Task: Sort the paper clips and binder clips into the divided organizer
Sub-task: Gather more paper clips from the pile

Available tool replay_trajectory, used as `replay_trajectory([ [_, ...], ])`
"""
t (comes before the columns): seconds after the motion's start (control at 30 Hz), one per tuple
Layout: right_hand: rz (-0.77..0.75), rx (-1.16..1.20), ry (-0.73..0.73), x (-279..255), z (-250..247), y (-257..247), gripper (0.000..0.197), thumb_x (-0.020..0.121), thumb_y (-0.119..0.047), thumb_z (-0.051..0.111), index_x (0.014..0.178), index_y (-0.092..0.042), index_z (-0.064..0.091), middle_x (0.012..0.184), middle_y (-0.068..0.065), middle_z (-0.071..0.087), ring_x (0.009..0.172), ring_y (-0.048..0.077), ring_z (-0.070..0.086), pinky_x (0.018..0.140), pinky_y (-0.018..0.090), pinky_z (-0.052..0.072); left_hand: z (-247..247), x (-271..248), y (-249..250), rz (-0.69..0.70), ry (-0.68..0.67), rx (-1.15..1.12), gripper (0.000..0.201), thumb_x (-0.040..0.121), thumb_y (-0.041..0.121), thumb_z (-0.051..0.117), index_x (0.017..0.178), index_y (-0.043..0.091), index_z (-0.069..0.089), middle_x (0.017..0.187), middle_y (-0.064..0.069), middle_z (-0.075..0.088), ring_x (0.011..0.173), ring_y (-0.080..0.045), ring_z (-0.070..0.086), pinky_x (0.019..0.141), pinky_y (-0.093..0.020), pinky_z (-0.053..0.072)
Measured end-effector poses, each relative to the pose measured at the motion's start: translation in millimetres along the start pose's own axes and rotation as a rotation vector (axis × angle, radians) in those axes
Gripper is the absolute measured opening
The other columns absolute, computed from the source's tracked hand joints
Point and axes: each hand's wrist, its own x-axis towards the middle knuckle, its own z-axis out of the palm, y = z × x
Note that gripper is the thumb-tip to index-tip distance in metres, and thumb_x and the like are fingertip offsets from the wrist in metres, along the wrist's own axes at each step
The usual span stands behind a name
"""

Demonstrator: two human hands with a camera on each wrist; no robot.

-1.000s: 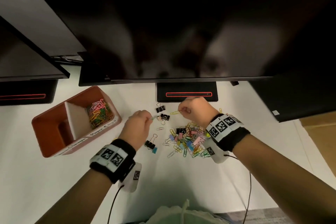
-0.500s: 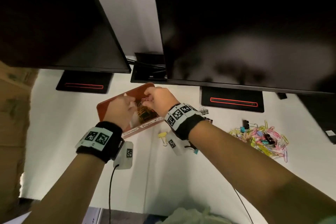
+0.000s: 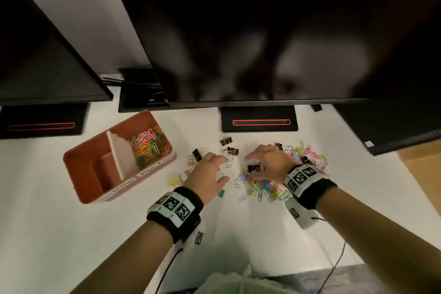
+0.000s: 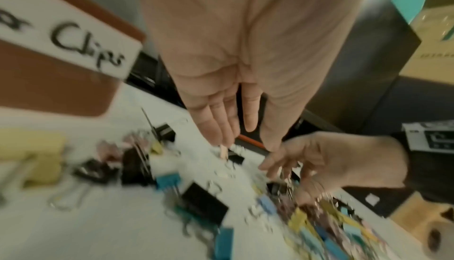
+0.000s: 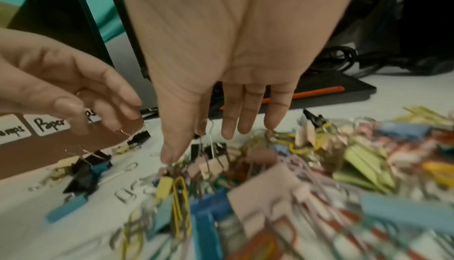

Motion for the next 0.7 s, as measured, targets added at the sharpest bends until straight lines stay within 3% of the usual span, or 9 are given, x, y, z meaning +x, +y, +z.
replay_trajectory([
  [0.13, -0.017, 0.057, 0.036, 8.9, 5.4, 6.4, 0.033, 0.084, -0.031, 0.063, 0.116, -0.023, 0.06, 0.115, 0.002, 0.058, 0.11, 0.023, 0.051, 0.096, 0.039, 0.043, 29.6, 25.0, 4.9, -0.054, -0.011, 0.116, 0.039, 0.086, 0.01, 0.056, 0.125, 0.014, 0.05, 0.125, -0.006, 0.046, 0.112, -0.022, 0.05, 0.101, -0.029, 0.04],
  [0.23, -0.052, 0.088, 0.059, 12.0, 1.0, 12.5, 0.022, 0.084, -0.029, 0.062, 0.105, -0.022, 0.065, 0.107, 0.002, 0.063, 0.099, 0.022, 0.055, 0.091, 0.039, 0.047, 36.8, 37.6, 3.8, -0.072, 0.035, 0.176, 0.034, 0.086, 0.009, 0.057, 0.12, 0.012, 0.054, 0.121, -0.007, 0.049, 0.112, -0.023, 0.051, 0.102, -0.032, 0.04],
  [0.4, -0.084, 0.254, 0.23, 15.0, -21.5, 26.2, 0.023, 0.085, -0.024, 0.065, 0.107, -0.017, 0.065, 0.102, 0.002, 0.061, 0.089, 0.016, 0.055, 0.081, 0.024, 0.043, 37.6, 47.4, 1.7, -0.132, 0.059, 0.156, 0.016, 0.085, 0.009, 0.06, 0.1, 0.01, 0.057, 0.099, -0.006, 0.061, 0.089, -0.018, 0.059, 0.082, -0.029, 0.049],
  [0.53, -0.053, 0.378, 0.196, 26.8, -33.1, 32.5, 0.029, 0.08, -0.023, 0.071, 0.108, -0.018, 0.063, 0.1, 0.001, 0.055, 0.087, 0.015, 0.056, 0.08, 0.029, 0.052, 38.0, 47.2, 1.8, -0.163, 0.068, 0.173, 0.008, 0.086, 0.01, 0.058, 0.093, 0.01, 0.058, 0.091, -0.002, 0.06, 0.082, -0.015, 0.056, 0.078, -0.026, 0.048],
  [0.7, -0.079, 0.391, 0.207, 35.4, -30.2, 33.2, 0.026, 0.084, -0.022, 0.067, 0.109, -0.015, 0.064, 0.109, 0.006, 0.059, 0.096, 0.021, 0.061, 0.085, 0.028, 0.05, 41.3, 43.7, 1.9, -0.12, 0.054, 0.238, 0.01, 0.088, 0.007, 0.048, 0.082, 0.015, 0.052, 0.084, 0.001, 0.049, 0.079, -0.015, 0.05, 0.07, -0.022, 0.039],
])
